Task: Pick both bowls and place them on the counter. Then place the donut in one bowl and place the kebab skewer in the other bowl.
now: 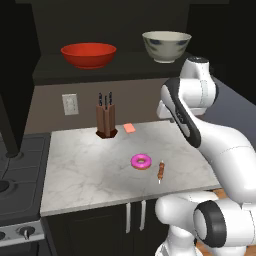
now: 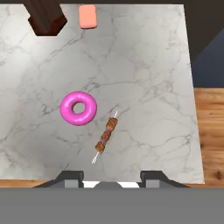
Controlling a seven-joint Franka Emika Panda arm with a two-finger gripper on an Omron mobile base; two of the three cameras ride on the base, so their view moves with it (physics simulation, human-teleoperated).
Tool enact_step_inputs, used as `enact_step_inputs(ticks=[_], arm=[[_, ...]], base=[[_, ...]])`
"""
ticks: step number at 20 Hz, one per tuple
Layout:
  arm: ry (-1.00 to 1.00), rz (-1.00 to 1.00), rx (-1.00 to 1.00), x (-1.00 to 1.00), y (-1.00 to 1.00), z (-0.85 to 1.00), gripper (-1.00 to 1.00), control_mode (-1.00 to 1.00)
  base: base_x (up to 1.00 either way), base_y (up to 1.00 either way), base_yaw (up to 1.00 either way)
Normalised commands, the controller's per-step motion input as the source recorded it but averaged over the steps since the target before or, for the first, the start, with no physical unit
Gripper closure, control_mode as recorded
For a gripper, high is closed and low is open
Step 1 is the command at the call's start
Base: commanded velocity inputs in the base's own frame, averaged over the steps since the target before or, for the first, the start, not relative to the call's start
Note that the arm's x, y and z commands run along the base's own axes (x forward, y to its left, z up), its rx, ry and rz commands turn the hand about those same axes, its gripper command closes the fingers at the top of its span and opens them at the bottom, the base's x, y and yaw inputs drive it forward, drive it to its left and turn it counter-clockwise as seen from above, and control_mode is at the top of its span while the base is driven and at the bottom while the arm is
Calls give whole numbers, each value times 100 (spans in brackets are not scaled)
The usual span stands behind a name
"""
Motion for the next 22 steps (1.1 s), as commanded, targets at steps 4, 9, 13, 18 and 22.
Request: enact_step_inputs(ticks=[4, 9, 13, 18, 22], arm=[[-1, 0, 0, -5, 0, 0, -100, -100], [-15, -14, 7, -14, 21, 9, -100, -100], [-14, -27, 14, -5, 44, 35, -100, -100], [-8, -29, 16, -4, 43, 42, -100, -100], [-8, -28, 18, -1, 37, 37, -100, -100]], base=[[0, 0, 0], [0, 0, 0], [0, 0, 0], [0, 0, 0], [0, 0, 0]])
